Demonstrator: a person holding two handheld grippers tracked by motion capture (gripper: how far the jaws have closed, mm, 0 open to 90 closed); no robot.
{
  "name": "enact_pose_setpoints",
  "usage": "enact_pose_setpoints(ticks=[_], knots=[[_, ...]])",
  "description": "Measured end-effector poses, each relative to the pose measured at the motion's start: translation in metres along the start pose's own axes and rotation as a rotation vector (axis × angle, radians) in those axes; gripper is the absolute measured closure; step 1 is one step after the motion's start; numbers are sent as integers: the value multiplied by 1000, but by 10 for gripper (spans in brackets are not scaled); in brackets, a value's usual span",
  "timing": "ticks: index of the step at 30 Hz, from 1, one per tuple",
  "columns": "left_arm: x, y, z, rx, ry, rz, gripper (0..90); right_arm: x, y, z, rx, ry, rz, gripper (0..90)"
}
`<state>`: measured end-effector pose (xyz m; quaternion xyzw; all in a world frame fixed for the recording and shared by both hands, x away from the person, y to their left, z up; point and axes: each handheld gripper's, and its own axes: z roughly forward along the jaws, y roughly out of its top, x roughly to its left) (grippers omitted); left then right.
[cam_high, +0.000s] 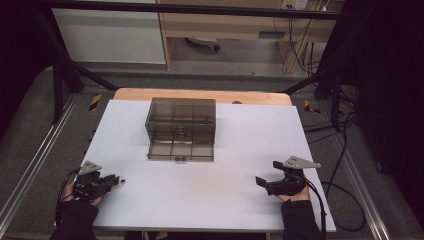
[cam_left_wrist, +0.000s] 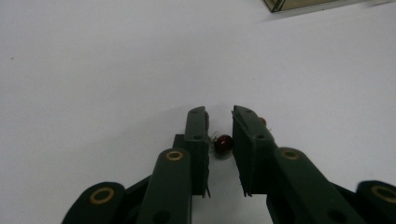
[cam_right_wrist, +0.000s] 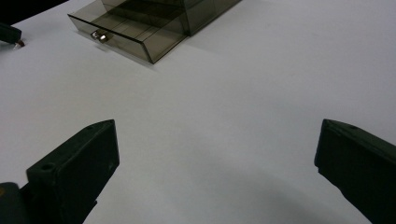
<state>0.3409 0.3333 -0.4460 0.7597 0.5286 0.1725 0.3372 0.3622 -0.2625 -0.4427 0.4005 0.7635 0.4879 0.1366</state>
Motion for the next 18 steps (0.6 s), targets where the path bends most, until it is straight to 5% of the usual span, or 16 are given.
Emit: enact_pose_setpoints(ticks=[18], knots=[[0,0,-1,1,4,10,802,0,0,0,-1,1,-1,4]])
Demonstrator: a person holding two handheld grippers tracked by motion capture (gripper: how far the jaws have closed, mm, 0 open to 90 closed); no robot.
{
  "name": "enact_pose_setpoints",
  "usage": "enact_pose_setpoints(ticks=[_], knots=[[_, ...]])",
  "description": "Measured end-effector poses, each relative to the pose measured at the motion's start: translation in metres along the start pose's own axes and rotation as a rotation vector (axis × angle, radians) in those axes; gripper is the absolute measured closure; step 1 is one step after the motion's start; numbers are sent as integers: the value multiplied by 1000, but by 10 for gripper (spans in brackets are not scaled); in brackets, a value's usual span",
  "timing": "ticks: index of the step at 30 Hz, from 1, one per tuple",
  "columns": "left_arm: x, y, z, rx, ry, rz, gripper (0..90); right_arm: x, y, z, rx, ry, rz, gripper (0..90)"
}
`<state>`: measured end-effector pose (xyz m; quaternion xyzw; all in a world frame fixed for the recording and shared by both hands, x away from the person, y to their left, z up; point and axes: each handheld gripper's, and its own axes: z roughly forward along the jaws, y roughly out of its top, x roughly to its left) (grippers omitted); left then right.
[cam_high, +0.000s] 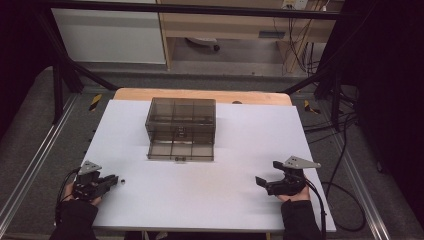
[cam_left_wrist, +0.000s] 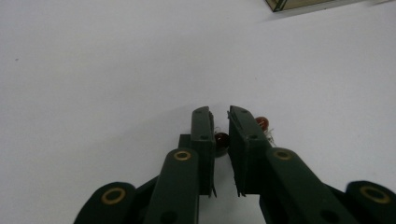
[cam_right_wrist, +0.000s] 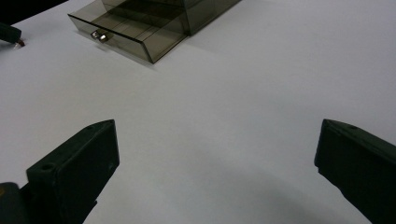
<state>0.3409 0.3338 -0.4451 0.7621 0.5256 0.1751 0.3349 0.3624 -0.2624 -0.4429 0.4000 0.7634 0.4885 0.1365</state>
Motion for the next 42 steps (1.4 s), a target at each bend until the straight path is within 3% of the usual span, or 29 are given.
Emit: enact_pose_setpoints(ticks=[42], knots=[[-3,8,-6,-61,-19,-2,802,0,0,1,11,1,2,6]])
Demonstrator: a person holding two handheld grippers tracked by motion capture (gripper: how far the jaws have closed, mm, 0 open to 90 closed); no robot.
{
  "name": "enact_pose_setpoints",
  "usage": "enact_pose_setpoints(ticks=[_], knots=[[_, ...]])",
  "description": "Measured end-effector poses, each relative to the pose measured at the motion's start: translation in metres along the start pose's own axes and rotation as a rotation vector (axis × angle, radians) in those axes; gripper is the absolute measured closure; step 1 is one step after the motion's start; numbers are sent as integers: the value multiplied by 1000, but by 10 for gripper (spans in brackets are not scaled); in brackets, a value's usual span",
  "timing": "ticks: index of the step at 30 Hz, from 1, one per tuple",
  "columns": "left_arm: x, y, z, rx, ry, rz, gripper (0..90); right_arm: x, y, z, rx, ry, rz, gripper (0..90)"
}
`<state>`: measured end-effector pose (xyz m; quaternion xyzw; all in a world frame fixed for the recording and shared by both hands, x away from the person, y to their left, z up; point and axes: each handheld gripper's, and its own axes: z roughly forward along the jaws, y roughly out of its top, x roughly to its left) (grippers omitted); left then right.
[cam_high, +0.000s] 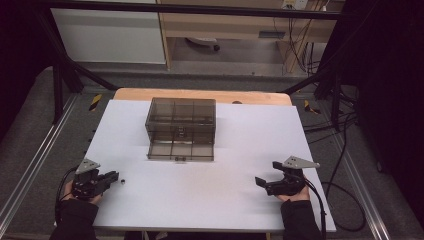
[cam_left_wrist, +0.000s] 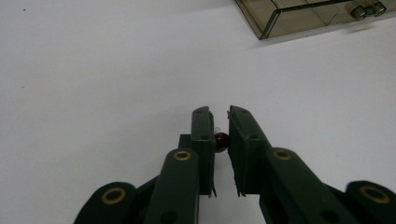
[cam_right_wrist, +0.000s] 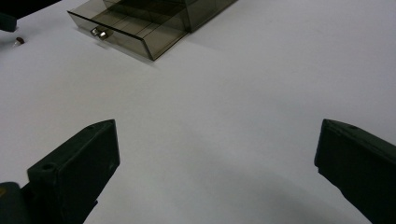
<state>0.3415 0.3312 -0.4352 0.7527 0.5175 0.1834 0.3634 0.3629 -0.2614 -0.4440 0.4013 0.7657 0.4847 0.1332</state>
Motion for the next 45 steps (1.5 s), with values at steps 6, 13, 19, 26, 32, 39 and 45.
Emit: enact_pose_setpoints(ticks=[6,13,19,26,32,39,45], knots=[[-1,3,0,-8,-7,8,802,0,0,0,2,0,0,6],[-4,8,2,-15,-18,8,801,0,0,0,5,-1,4,6],[-8,13,3,-23,-26,17,802,0,0,0,4,-1,1,6],[-13,19,4,-29,-33,26,802,0,0,0,4,-3,2,5],[-17,24,6,-30,-39,44,802,0,0,0,5,-2,1,5],[-21,28,7,-29,-45,58,802,0,0,0,6,-2,3,5],[-25,33,8,-31,-50,68,802,0,0,0,4,-3,1,5]])
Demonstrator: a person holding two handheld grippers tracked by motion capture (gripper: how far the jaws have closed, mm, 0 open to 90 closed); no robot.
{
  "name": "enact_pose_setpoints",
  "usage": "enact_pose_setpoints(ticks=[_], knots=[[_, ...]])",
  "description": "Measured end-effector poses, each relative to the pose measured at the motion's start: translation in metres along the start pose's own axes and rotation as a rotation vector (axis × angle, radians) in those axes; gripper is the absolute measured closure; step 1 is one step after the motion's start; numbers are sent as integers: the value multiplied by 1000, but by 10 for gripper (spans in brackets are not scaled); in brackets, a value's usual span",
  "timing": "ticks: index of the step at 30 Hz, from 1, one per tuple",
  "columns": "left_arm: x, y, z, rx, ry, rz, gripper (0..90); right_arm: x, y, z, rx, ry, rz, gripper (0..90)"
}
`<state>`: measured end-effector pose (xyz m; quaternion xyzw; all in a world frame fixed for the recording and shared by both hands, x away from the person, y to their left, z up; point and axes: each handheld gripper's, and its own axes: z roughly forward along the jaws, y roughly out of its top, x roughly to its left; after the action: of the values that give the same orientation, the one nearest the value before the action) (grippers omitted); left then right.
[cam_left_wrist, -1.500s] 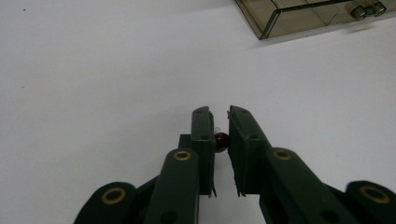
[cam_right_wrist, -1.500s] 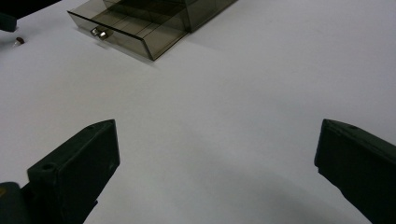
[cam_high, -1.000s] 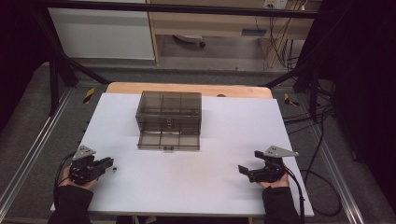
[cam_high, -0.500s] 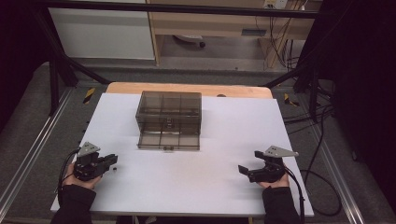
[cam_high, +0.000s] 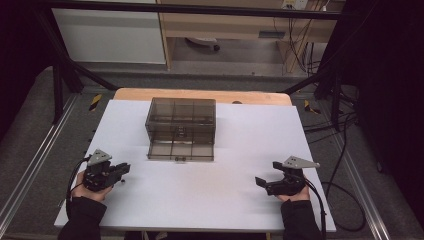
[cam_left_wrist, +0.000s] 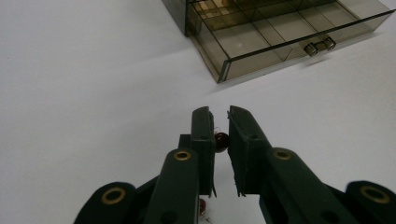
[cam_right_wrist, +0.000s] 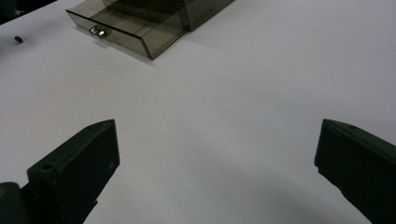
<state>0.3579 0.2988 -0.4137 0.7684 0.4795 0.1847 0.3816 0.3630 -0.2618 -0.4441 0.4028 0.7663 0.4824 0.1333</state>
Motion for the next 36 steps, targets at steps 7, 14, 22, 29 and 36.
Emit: enact_pose_setpoints(ticks=[7,14,22,29,36], knots=[[-5,9,5,-2,-8,13,802,0,0,0,1,-1,0,5],[-9,18,10,-6,-14,16,802,0,0,0,2,-1,0,5],[-13,28,17,-12,-22,21,802,0,0,0,3,0,0,5],[-16,35,24,-14,-27,25,802,0,0,0,2,-1,0,5],[-18,41,31,-12,-28,29,802,0,0,0,2,-2,-1,4]])
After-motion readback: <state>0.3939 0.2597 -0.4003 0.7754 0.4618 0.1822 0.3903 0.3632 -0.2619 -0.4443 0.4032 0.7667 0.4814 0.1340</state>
